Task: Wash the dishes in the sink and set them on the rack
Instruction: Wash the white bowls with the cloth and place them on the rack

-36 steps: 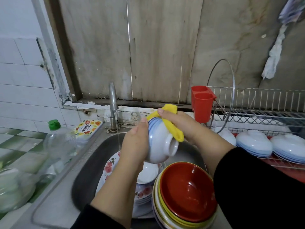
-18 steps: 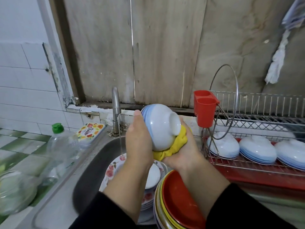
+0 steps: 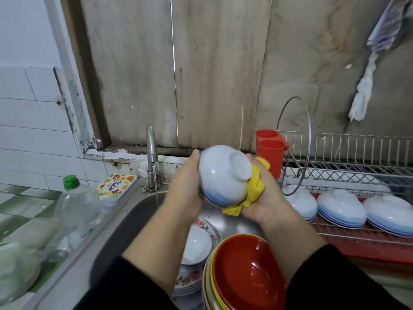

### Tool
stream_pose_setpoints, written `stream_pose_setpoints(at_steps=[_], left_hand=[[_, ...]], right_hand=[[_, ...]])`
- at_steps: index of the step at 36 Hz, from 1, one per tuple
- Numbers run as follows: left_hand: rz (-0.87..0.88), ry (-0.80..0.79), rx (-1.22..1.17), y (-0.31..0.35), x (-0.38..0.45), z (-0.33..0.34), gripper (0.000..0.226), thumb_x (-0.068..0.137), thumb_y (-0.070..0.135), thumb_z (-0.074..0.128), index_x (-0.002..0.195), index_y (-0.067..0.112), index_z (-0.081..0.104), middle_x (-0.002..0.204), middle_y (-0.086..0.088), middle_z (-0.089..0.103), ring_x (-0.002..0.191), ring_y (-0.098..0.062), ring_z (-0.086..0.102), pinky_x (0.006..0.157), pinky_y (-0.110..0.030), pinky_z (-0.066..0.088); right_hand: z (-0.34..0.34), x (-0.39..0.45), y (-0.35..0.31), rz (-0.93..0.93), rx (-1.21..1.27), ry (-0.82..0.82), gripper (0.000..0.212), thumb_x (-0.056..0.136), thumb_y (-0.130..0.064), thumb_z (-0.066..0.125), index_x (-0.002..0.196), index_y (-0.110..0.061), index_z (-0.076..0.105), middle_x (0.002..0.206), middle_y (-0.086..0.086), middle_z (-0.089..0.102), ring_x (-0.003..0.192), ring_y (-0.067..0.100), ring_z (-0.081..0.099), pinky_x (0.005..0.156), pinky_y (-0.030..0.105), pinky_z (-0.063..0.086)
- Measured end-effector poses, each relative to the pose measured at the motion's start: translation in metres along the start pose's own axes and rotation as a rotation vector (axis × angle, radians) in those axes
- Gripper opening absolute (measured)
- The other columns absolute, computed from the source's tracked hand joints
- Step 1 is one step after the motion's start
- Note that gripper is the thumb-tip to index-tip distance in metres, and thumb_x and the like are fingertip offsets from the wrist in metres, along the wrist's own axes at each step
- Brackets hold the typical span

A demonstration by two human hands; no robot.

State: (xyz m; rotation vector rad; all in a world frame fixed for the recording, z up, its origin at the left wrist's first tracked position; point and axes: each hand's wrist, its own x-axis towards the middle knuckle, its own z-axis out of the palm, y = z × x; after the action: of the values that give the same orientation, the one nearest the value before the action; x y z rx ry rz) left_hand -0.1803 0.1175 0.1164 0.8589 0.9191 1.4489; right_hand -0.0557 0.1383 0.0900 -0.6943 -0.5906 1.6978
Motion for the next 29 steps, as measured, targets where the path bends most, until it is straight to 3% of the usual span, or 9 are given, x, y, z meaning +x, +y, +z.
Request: stream_pose_setpoints(at_steps=[2, 7, 11, 13, 16, 18, 20, 25, 29], left_hand=[[-0.018, -0.044, -0.026, 0.004, 0.005, -0.002, 0.029, 0.102, 0.029, 0.037, 0.091, 0.014, 0.060, 0.089, -0.006, 0.068, 0.077, -0.016, 0.064, 0.071, -0.031, 0.051], [0.147, 0.007, 0.298, -0.016, -0.002, -0.001, 0.030, 0.097, 0.046, 0.037, 0.097, 0.023, 0.057, 0.098, -0.004, 0.063, 0.094, -0.018, 0.059, 0.088, -0.039, 0.050], [0.376, -0.093, 0.693, -0.037, -0.016, -0.011, 0.022, 0.101, 0.029, 0.035, 0.082, 0.024, 0.043, 0.075, 0.007, 0.048, 0.074, -0.015, 0.047, 0.062, -0.020, 0.038], [0.376, -0.148, 0.813, -0.039, -0.017, -0.014, 0.024, 0.101, 0.023, 0.038, 0.077, 0.027, 0.040, 0.072, 0.008, 0.047, 0.078, -0.014, 0.048, 0.082, -0.028, 0.042], [0.377, -0.184, 1.022, -0.039, -0.014, -0.018, 0.031, 0.100, 0.019, 0.040, 0.071, 0.025, 0.033, 0.065, 0.007, 0.043, 0.073, 0.010, 0.045, 0.108, -0.048, 0.025], [0.431, -0.190, 1.143, -0.041, -0.013, -0.021, 0.032, 0.100, 0.021, 0.039, 0.070, 0.024, 0.029, 0.062, 0.006, 0.043, 0.070, 0.005, 0.045, 0.114, -0.045, 0.012], [0.520, -0.206, 1.263, -0.041, -0.009, -0.025, 0.031, 0.100, 0.024, 0.038, 0.071, 0.026, 0.028, 0.060, 0.008, 0.044, 0.068, -0.006, 0.049, 0.118, -0.039, -0.003], [0.675, -0.224, 1.547, -0.033, -0.006, -0.032, 0.020, 0.100, 0.031, 0.029, 0.083, 0.022, 0.036, 0.077, 0.009, 0.050, 0.094, -0.010, 0.058, 0.109, -0.036, -0.021], [0.834, -0.245, 1.672, -0.031, 0.002, -0.039, 0.016, 0.094, 0.023, 0.036, 0.082, 0.022, 0.047, 0.075, 0.007, 0.054, 0.078, -0.015, 0.064, 0.109, -0.055, -0.009]], right_hand=[[-0.003, 0.003, -0.010, -0.026, -0.063, 0.021, 0.050, 0.076, -0.053, 0.063, 0.116, -0.023, 0.064, 0.104, 0.010, 0.072, 0.088, 0.033, 0.069, 0.076, 0.051, 0.054], [0.004, 0.002, 0.019, 0.113, 0.189, 0.073, 0.048, 0.084, -0.056, 0.051, 0.115, -0.022, 0.067, 0.104, 0.014, 0.071, 0.096, 0.036, 0.066, 0.085, 0.053, 0.051], [0.006, 0.004, 0.033, 0.126, 0.216, 0.115, 0.040, 0.086, -0.036, 0.039, 0.104, -0.015, 0.068, 0.085, 0.021, 0.061, 0.078, 0.031, 0.066, 0.075, 0.044, 0.054], [0.009, 0.000, 0.029, 0.104, 0.208, 0.149, 0.037, 0.087, -0.030, 0.036, 0.099, -0.011, 0.065, 0.082, 0.021, 0.058, 0.080, 0.031, 0.062, 0.082, 0.038, 0.050], [0.016, -0.004, 0.020, 0.140, 0.188, 0.173, 0.045, 0.091, -0.042, 0.037, 0.103, -0.007, 0.064, 0.082, 0.018, 0.066, 0.082, 0.031, 0.061, 0.072, 0.041, 0.051], [0.018, -0.005, 0.016, 0.164, 0.153, 0.198, 0.049, 0.090, -0.051, 0.039, 0.103, -0.010, 0.063, 0.085, 0.015, 0.065, 0.075, 0.029, 0.059, 0.050, 0.033, 0.051], [0.018, -0.008, 0.014, 0.169, 0.115, 0.228, 0.054, 0.091, -0.057, 0.039, 0.102, -0.010, 0.062, 0.089, 0.014, 0.064, 0.072, 0.028, 0.057, 0.044, 0.027, 0.046], [0.008, -0.011, 0.012, 0.151, 0.035, 0.129, 0.081, 0.080, -0.072, 0.048, 0.123, -0.005, 0.059, 0.123, 0.018, 0.062, 0.110, 0.033, 0.061, 0.079, 0.050, 0.051], [0.008, -0.018, 0.006, 0.142, -0.080, 0.014, 0.072, 0.068, -0.062, 0.063, 0.117, -0.009, 0.063, 0.108, 0.019, 0.069, 0.089, 0.032, 0.066, 0.085, 0.054, 0.049]])
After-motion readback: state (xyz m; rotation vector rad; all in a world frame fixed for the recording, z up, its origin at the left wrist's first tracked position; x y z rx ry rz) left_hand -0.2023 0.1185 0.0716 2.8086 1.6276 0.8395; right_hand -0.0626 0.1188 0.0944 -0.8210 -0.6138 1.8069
